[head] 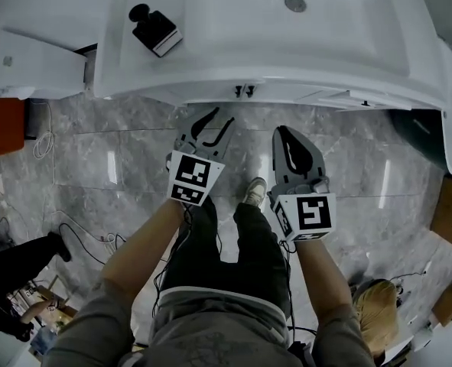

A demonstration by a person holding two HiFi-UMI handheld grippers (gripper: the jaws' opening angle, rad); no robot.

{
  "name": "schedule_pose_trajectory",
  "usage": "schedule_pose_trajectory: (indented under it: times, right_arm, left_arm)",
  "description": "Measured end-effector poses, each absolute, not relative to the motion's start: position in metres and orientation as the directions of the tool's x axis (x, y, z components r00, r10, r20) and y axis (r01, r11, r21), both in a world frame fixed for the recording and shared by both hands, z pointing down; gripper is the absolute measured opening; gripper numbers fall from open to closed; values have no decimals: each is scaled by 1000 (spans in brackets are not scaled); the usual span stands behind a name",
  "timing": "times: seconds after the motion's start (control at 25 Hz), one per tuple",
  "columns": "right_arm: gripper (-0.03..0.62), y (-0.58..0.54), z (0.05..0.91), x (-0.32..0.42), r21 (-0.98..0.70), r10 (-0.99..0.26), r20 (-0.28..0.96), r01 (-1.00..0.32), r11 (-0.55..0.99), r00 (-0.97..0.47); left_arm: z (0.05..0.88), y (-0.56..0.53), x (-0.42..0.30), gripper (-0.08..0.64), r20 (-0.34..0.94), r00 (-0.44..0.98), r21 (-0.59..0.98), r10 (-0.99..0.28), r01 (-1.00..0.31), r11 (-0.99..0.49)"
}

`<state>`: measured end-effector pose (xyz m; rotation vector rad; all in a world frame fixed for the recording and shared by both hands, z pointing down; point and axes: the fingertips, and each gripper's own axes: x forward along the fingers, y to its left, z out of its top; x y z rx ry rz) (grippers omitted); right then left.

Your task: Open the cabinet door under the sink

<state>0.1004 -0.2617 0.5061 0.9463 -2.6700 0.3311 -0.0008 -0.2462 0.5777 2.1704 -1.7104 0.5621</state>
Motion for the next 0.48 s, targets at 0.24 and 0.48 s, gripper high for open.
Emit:
schedule_pose_trajectory:
  times: [0.24,0.48]
  right_arm:
    - [35,-284,551,92,-135,-593,360,-670,730,-720]
    - [35,-297,592,91,-152,-592,397,-686,711,-701]
  left_arm:
    - [650,-270,-1,158,556,186,27,-810,-978,-207]
    - [702,-294,-1,160,587,176,33,-790,-981,-193]
